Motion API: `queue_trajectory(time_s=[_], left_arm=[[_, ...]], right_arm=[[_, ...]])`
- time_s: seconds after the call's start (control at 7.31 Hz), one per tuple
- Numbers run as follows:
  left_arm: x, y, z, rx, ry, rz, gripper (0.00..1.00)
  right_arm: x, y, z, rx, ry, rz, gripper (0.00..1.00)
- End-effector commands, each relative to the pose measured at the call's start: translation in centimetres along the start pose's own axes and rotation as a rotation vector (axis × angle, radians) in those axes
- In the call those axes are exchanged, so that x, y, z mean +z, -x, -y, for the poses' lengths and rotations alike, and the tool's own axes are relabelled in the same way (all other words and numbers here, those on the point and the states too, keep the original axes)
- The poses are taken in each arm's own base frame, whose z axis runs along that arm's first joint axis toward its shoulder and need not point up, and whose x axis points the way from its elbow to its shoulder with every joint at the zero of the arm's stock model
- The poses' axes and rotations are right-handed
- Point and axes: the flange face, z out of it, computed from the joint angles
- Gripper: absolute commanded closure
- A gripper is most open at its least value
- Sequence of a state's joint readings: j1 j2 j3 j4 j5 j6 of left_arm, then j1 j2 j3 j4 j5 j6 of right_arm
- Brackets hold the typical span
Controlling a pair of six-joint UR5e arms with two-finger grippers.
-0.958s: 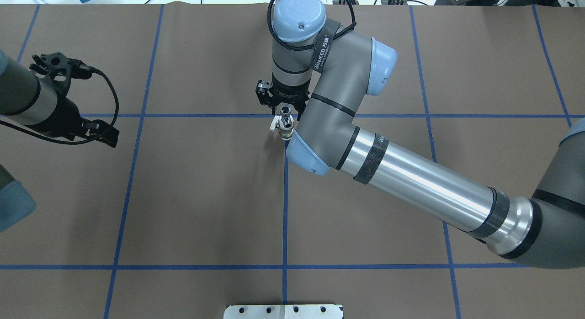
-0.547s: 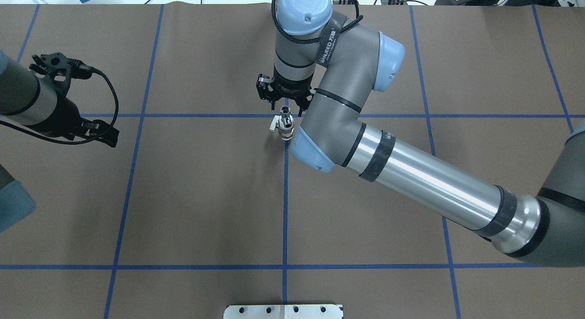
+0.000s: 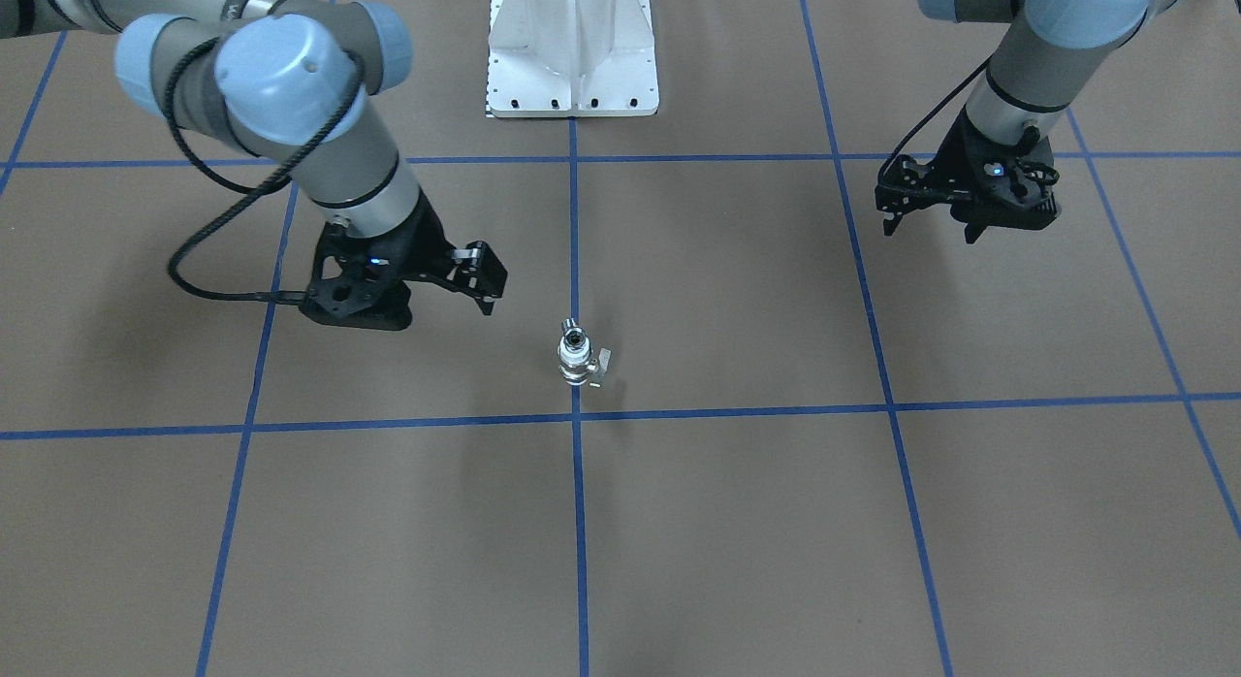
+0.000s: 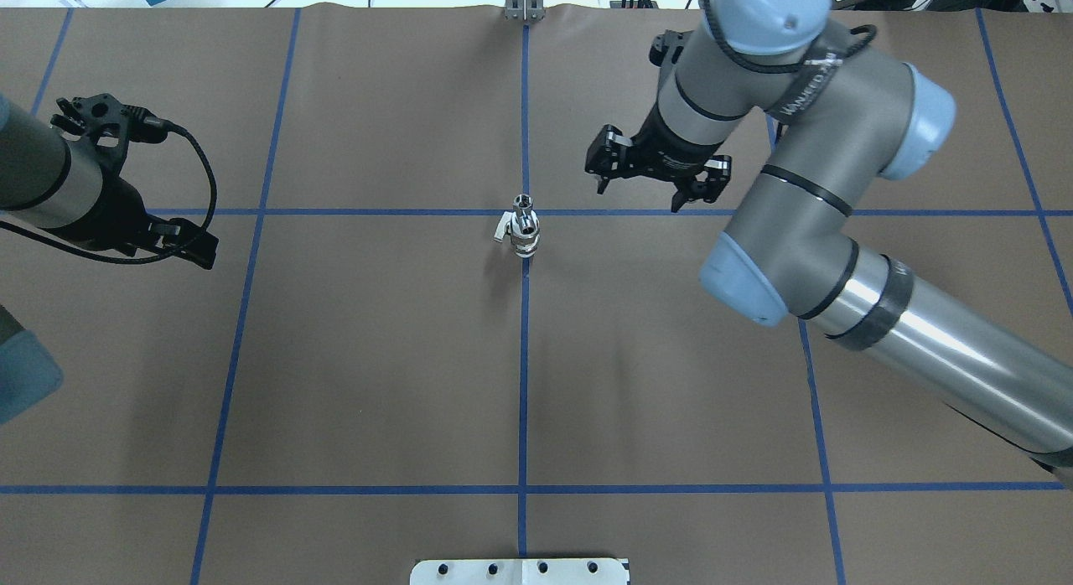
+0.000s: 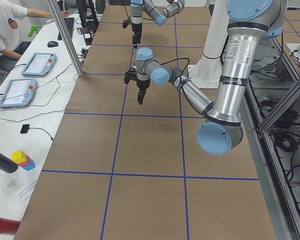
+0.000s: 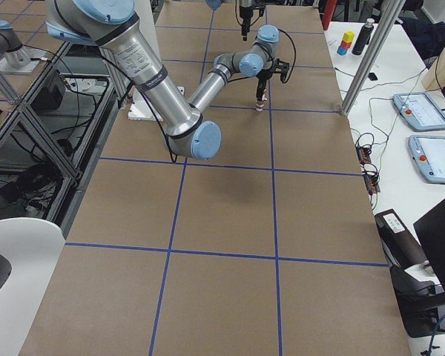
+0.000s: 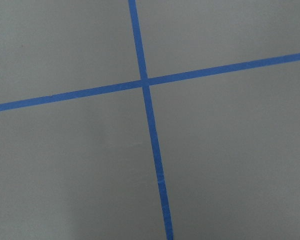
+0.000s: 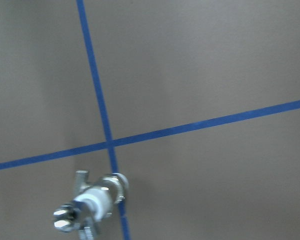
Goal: Assemble PPR valve and pipe with both arms
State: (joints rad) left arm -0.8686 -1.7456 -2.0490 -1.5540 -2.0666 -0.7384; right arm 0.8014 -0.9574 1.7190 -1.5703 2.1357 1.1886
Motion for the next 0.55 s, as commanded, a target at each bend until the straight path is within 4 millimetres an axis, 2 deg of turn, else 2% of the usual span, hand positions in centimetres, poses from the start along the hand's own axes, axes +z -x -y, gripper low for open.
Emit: queue_trajectory(time_s=[0.0,0.14,0.27,0.41], left_arm=[[-0.5,0.7,0.0,0.004,-0.008,0.002,0.01],[-0.8,1.7,-1.0,-0.003,-0.003,0.008,0.01],[-1.5,3.6,-1.8,0.016,-0.007,0.022,0.01],[-2.1,6.0,-2.0,0.04,-0.011,0.043,0.01]], right_arm=[[0.3,-12.9,2.8,-0.153,-0.01,-0.098,0.02],[-0.7,-18.8,4.8,-0.207,-0.019,-0.141,0.02],[-1.6,-24.8,6.2,-0.254,-0.017,-0.186,0.02],[-2.8,-30.0,7.2,-0.304,-0.002,-0.203,0.02]])
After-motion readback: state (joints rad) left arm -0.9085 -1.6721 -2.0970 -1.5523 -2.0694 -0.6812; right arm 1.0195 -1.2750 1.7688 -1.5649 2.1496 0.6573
